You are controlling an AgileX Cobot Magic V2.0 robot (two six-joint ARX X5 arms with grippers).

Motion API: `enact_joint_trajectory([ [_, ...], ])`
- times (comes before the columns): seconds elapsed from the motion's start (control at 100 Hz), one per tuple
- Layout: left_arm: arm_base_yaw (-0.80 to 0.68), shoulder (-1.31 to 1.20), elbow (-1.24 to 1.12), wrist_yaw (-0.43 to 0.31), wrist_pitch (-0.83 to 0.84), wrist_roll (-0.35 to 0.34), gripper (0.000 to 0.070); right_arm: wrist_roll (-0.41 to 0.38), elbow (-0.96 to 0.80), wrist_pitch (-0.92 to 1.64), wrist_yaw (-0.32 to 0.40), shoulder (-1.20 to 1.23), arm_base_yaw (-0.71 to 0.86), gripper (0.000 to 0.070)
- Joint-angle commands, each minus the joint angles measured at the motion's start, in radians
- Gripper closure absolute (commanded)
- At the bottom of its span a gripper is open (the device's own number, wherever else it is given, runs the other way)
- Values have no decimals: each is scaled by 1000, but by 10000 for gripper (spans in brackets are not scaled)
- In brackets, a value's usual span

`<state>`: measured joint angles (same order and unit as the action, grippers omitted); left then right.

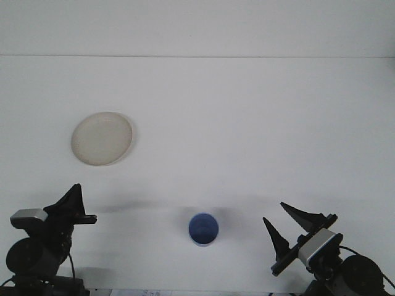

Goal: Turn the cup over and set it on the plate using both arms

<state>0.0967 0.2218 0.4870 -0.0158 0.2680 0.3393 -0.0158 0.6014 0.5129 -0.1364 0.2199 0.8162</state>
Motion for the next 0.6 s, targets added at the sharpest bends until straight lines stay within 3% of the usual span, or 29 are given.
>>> enact_joint_trajectory([
  [0.0, 2, 111, 106, -57, 106, -102, 350, -2, 8, -9, -5, 4, 9, 325],
  [0.05, 3, 201, 186, -114, 178, -124, 152, -2, 8, -9, -4, 4, 9, 325],
  [0.09, 7, 272, 247, -169, 228, -127, 93, -2, 8, -9, -4, 4, 9, 325],
  [0.21, 54, 476, 406, -348, 324, -134, 104, -1, 8, -9, -4, 4, 9, 325],
  [0.29, 119, 604, 498, -424, 375, -160, 123, 7, 8, -7, -4, 4, 9, 325],
  [0.59, 491, 1006, 742, -422, 511, -241, 122, 14, 8, 5, -4, 4, 9, 325],
])
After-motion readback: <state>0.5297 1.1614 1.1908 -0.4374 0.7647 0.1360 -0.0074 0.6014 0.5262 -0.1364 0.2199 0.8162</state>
